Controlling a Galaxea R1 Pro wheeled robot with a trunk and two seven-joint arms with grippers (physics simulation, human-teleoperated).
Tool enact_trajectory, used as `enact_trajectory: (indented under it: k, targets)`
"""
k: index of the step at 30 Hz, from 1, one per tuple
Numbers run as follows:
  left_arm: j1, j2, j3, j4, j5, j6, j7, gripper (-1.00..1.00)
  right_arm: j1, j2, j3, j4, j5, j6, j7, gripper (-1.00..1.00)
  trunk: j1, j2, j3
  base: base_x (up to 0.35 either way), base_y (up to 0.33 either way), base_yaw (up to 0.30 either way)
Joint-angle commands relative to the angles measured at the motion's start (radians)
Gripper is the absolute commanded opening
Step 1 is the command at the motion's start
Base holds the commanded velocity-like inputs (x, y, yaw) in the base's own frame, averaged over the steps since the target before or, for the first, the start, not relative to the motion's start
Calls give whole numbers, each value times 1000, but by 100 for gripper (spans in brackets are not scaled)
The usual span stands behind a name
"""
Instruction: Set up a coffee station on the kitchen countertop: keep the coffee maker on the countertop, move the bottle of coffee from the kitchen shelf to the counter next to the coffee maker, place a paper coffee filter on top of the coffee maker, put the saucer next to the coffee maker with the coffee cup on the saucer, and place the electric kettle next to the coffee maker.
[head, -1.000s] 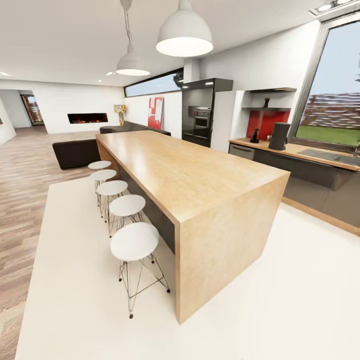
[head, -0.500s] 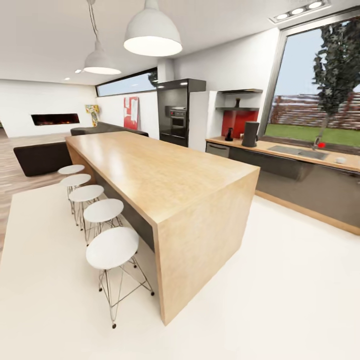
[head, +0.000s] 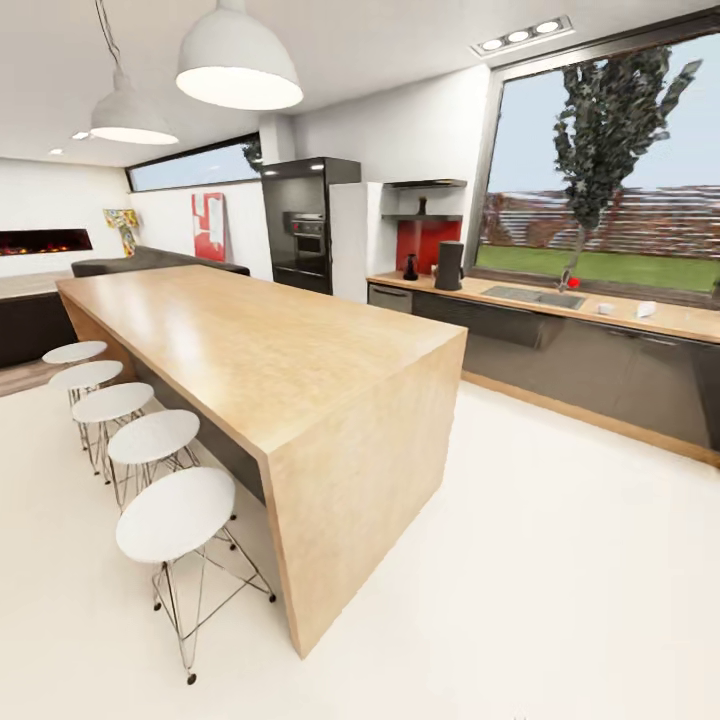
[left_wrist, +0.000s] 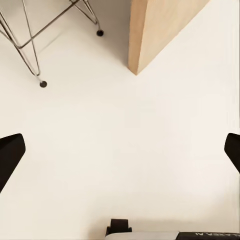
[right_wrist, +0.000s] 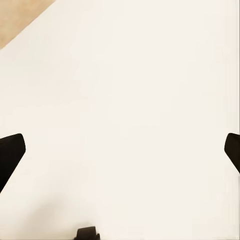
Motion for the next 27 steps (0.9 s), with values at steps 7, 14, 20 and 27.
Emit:
enact_trajectory:
  k: [7,14,20,27]
  targets:
    - [-1,0,1,0,0,-3,0,100,-1,0,-2,1,0,-3,0,100,1,-2,-2,0,0,-300]
    - [0,0,1,0,0,-3,0,100,-1,0,-1,1,0,-3,0,100,1,-2,-2,0,0,-300]
    - [0,0,1,0,0,-3,0,100,-1,0,-2,1,0,-3,0,100,1,-2,-2,0,0,-300]
    - [0,0,1,-1,0,-3,0,100,-1,0,-2,1,0,-3,0,100,1,-2,-2,0,0,-300]
